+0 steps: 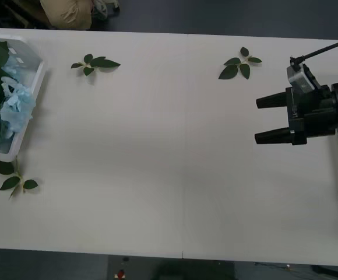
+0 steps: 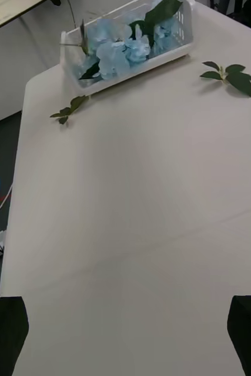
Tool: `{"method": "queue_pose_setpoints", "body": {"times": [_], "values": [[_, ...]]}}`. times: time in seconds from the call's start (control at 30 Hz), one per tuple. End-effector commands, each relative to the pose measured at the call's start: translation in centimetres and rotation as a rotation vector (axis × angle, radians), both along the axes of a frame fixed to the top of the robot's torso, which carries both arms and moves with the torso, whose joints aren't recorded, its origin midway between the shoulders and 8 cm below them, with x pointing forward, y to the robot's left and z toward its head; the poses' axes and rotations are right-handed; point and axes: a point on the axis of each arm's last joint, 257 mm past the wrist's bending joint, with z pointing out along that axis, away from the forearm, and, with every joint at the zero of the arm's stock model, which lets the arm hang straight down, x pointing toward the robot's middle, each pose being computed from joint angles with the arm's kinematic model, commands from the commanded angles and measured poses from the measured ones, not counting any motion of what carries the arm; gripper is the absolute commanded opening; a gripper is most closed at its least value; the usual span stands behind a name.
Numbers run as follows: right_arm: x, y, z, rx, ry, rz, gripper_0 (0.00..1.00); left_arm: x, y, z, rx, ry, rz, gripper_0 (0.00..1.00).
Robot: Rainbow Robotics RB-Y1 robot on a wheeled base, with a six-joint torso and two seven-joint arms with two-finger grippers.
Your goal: Put the red flowers into the right box and the blue flowers into the left box
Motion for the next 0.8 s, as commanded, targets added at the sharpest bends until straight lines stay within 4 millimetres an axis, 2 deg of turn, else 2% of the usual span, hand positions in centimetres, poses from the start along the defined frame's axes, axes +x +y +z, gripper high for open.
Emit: {"method": "queue_pose_setpoints", "body": {"times": [0.03, 0.1, 0.13, 0.2, 0.23, 0.27, 0.3, 0.33, 0.37, 0.4, 0.47, 0.5, 0.53, 0.6, 0.63, 0.67, 0.7, 0.73, 0.8], "values": [[-0.6, 0.5, 0.1, -0.016, -0.045, 0.056, 1.0, 0.5, -1.6, 3.5, -0.093, -0.05, -0.071, 1.0], [-1.0, 0.6, -0.1, -0.024, -0.046, 0.075, 1.0, 0.0, -3.6, 4.2, -0.192, -0.052, -0.118, 1.0], [-1.4, 0.7, -0.4, -0.028, -0.043, 0.09, 1.0, -0.5, -5.8, 4.7, -0.29, -0.051, -0.177, 1.0], [-1.9, 0.6, -0.8, -0.044, -0.041, 0.113, 1.0, -1.3, -10.5, 5.6, -0.471, -0.048, -0.29, 1.0], [-2.2, 0.7, -1.1, -0.052, -0.037, 0.126, 1.0, -1.6, -13.7, 5.9, -0.577, -0.049, -0.366, 1.0], [-2.2, 0.8, -1.1, -0.053, -0.036, 0.13, 1.0, -1.7, -15.5, 6.2, -0.635, -0.051, -0.409, 1.0], [-2.5, 0.8, -1.4, -0.06, -0.028, 0.138, 1.0, -2.2, -19.3, 6.3, -0.753, -0.045, -0.502, 1.0], [-2.6, 0.9, -1.7, -0.065, -0.023, 0.142, 1.0, -2.3, -21.6, 6.2, -0.826, -0.041, -0.539, 1.0], [-2.7, 0.9, -2.0, -0.072, -0.018, 0.147, 1.0, -2.1, -25.5, 5.5, -0.938, -0.034, -0.59, 1.0], [-2.8, 1.1, -2.1, -0.072, -0.016, 0.151, 1.0, -2.0, -26.9, 5.2, -0.982, -0.029, -0.599, 1.0], [-3.1, 2.1, -2.5, -0.056, -0.008, 0.163, 1.0, -1.6, -32.7, 2.8, -1.15, -0.013, -0.635, 1.0], [-3.1, 2.6, -2.7, -0.051, -0.007, 0.167, 1.0, -1.2, -34.9, 1.6, -1.214, -0.026, -0.637, 1.0], [-3.1, 2.8, -2.9, -0.05, -0.007, 0.169, 1.0, -1.0, -36.1, 1.1, -1.243, -0.034, -0.642, 1.0], [-3.2, 3.9, -3.3, -0.036, -0.004, 0.175, 1.0, -0.4, -40.1, -1.4, -1.319, -0.073, -0.678, 1.0], [-3.2, 4.2, -3.3, -0.032, -0.005, 0.178, 1.0, -0.2, -41.1, -2.1, -1.339, -0.078, -0.671, 1.0], [-3.3, 4.6, -3.6, -0.03, -0.001, 0.179, 1.0, -0.1, -43.0, -3.2, -1.38, -0.087, -0.659, 1.0], [-3.3, 5.0, -3.9, -0.03, 0.0, 0.183, 1.0, -0.1, -44.8, -3.9, -1.426, -0.096, -0.651, 1.0], [-3.4, 5.2, -4.0, -0.03, 0.001, 0.187, 1.0, -0.2, -45.6, -4.2, -1.446, -0.095, -0.65, 1.0], [-3.7, 6.0, -4.2, -0.02, 0.007, 0.2, 1.0, -1.1, -49.5, -4.8, -1.544, -0.083, -0.658, 1.0]]}}
